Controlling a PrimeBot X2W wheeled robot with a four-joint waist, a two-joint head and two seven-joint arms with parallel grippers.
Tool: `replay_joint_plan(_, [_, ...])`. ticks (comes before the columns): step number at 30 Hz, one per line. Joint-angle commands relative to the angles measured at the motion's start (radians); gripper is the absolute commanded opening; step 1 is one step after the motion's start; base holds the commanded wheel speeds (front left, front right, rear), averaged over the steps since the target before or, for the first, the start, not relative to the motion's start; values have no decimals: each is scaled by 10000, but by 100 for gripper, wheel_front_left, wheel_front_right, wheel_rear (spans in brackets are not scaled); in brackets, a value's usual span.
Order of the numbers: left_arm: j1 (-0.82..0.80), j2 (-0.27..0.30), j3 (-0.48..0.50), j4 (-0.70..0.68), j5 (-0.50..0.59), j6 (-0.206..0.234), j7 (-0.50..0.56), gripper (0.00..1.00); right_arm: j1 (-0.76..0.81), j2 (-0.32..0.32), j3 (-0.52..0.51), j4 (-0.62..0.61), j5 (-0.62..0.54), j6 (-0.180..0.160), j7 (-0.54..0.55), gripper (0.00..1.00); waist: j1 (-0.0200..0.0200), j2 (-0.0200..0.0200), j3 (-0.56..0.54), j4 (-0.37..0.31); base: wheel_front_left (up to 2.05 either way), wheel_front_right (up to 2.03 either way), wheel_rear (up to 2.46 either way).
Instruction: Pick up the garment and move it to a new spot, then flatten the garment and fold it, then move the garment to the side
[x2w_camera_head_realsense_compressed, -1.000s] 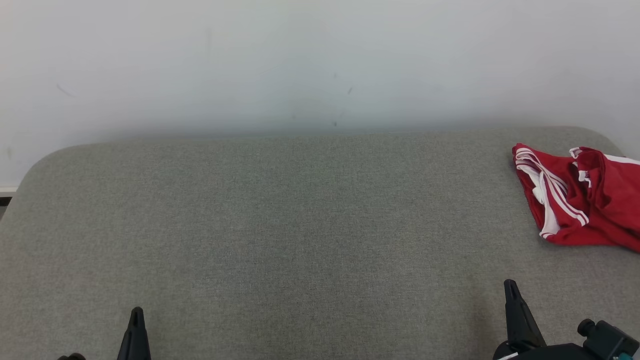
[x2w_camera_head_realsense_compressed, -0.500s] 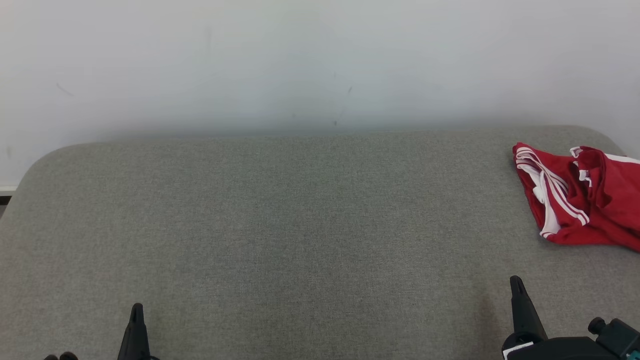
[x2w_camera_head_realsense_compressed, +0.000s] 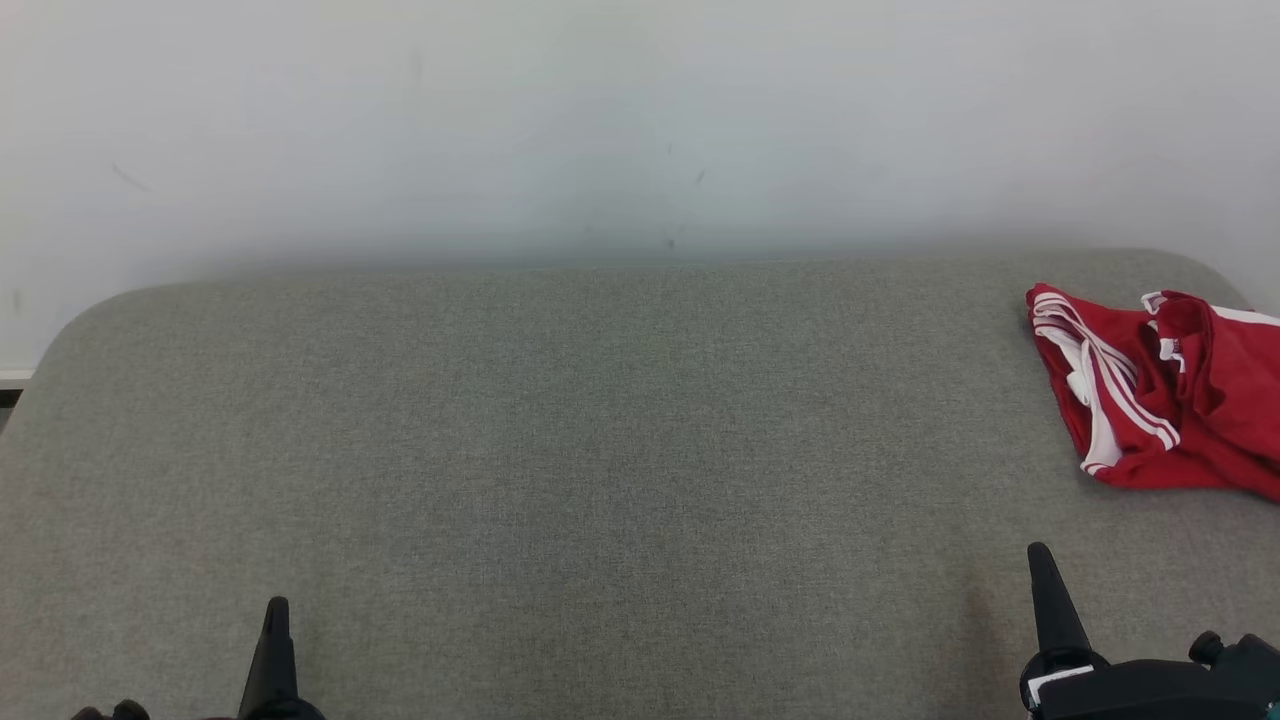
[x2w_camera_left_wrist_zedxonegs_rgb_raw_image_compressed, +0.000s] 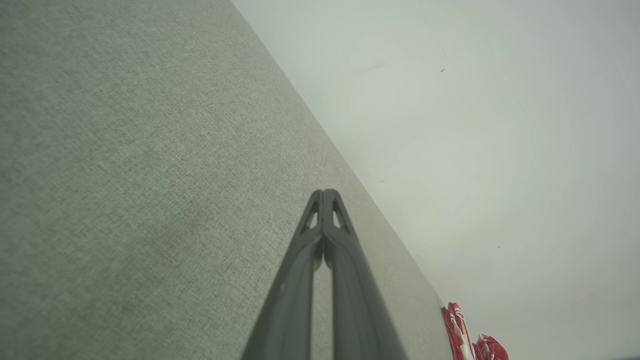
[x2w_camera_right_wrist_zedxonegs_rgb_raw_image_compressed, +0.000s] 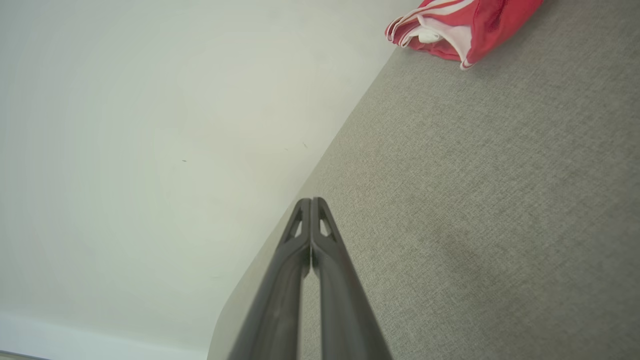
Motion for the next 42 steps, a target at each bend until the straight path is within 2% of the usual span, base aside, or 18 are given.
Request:
replay_joint_plan(1, [-265, 65, 35, -73, -383, -53, 83, 0, -245, -80, -57, -60, 335, -10, 64, 0, -1, 0, 3, 1, 0, 0, 0])
replay_joint_plan(22, [-506, 76, 69, 25, -2666, -75, 648, 0, -475, -67, -326, 34, 2486, -13, 633, 0, -1, 0, 51, 6, 0, 0, 0])
replay_joint_plan(42, [-688, 84, 91, 104, -4288, -92, 1065, 0, -667, -34, -541, 113, 4046, -17, 1072, 0, -1, 0, 91, 10, 0, 0, 0])
